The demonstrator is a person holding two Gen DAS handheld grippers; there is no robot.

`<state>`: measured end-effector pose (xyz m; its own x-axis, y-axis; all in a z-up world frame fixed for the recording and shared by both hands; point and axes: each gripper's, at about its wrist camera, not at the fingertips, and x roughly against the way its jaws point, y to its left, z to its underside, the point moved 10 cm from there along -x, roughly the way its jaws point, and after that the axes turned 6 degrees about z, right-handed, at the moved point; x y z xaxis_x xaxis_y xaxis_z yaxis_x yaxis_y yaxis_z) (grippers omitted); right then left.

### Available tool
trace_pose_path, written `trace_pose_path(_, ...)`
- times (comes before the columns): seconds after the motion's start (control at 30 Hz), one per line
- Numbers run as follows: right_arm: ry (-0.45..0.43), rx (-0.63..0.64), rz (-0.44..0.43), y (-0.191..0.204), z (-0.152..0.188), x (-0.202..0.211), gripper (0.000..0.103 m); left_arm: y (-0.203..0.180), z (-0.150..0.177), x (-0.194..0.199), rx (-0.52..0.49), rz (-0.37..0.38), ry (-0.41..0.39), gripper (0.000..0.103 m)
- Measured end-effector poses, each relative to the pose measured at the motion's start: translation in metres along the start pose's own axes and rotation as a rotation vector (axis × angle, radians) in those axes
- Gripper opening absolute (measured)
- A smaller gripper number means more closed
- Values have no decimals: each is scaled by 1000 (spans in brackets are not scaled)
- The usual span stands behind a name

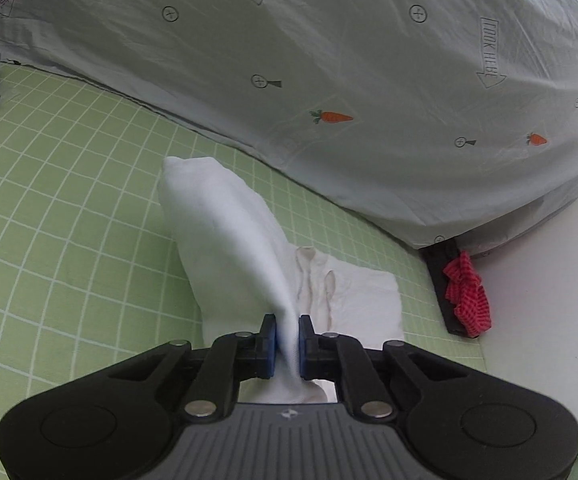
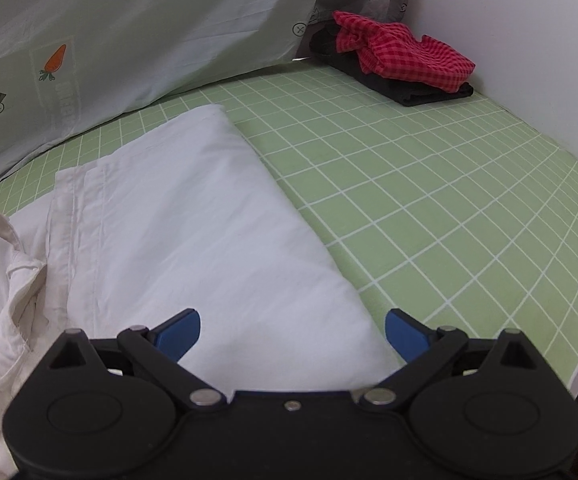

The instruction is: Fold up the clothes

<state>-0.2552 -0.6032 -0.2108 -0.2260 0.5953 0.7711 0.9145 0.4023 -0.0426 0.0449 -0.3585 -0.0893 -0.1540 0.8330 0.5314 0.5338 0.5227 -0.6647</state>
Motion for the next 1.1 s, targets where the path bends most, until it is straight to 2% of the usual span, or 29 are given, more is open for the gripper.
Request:
trace_pose_path(0.13, 6, -11, -4, -31, -11, -5, 100, -60, 4, -31, 15, 124, 15, 10)
trace_pose_path(0.27, 6, -1, -5, -63, -27, -14, 100, -106, 21, -78, 17, 186, 65, 9)
trace_pose_path(0.4, 1, 19, -2, -97, -47, -28, 100, -122, 52, -137, 141, 219, 123, 9)
trace_pose_path(0.5, 11, 39, 0, -119, -60, -47, 100, -114, 79, -178, 240, 180, 160, 8)
trace_pose_path(0.57, 18, 51, 0, -134, -71, -62, 100, -104, 97, -206, 306, 130, 188, 2)
trace_pose_path(0.63, 27, 59, -7, -144, -84, -78, 100, -90, 118, -230, 391, 79, 221, 2)
trace_pose_path(0.73, 44, 66, -30, -149, -101, -99, 100, -73, 139, -249, 448, -1, 241, 2)
trace_pose_path(0.93, 72, 96, -110, -124, -112, -115, 100, -75, 134, -250, 433, -51, 223, 6)
trace_pose_path(1.0, 79, 115, -133, -113, -108, -114, 100, -80, 130, -247, 414, -40, 231, 13)
trace_pose_path(1.03, 82, 126, -139, -108, -107, -113, 100, -84, 129, -245, 404, -28, 233, 24)
trace_pose_path(1.07, 79, 141, -151, -101, -105, -109, 100, -89, 125, -238, 381, -23, 225, 30)
trace_pose_path(1.1, 71, 152, -165, -95, -105, -105, 100, -94, 121, -231, 357, -18, 218, 44)
